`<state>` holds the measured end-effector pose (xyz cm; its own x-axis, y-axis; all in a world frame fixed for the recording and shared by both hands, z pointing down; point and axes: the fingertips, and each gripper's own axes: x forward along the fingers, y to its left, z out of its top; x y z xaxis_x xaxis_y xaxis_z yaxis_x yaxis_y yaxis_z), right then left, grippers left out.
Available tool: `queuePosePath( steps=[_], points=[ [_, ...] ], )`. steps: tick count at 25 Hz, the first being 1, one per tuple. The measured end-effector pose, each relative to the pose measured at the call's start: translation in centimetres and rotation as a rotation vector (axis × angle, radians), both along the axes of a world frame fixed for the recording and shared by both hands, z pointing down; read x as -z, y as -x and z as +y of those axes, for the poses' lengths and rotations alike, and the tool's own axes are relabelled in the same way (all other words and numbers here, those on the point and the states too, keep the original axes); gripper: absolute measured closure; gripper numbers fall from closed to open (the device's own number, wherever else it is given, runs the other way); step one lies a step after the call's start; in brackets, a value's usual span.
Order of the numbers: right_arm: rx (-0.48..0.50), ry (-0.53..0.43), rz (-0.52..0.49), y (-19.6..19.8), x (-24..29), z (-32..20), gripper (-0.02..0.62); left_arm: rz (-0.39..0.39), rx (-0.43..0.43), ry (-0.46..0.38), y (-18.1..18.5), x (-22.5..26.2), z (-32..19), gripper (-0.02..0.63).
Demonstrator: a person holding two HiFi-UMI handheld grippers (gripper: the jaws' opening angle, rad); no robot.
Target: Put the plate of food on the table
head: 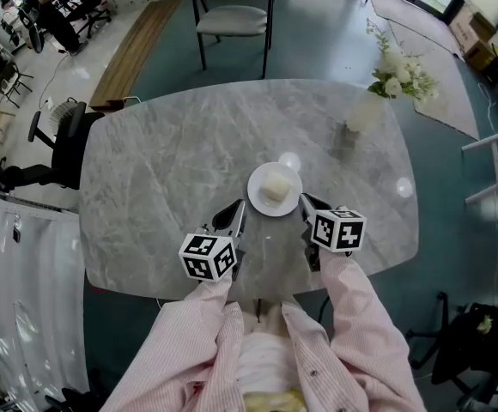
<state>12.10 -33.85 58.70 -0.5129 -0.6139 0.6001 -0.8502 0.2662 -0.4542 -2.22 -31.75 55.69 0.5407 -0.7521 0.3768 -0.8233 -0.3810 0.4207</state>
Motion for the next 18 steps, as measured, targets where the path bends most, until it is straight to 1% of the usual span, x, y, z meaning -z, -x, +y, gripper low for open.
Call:
queuePosePath(
  steps=[8, 12, 18],
  points=[
    [0.062, -0.132, -0.082, 0.7, 5.0, 0.3, 0.589, -0.013, -0.014, -0.089, 0.7, 3.8, 0.6, 0.609],
    [0.103, -0.210, -0.099, 0.8, 7.1, 0.9, 0.589, -0.010, 0.005, -0.137, 1.5, 5.6, 0.7, 0.609],
    [0.106, -0.300, -0.154, 0.4, 9.6, 1.3, 0.589, -0.023, 0.037, -0.217, 2.8, 8.1, 0.9, 0.609]
  ],
)
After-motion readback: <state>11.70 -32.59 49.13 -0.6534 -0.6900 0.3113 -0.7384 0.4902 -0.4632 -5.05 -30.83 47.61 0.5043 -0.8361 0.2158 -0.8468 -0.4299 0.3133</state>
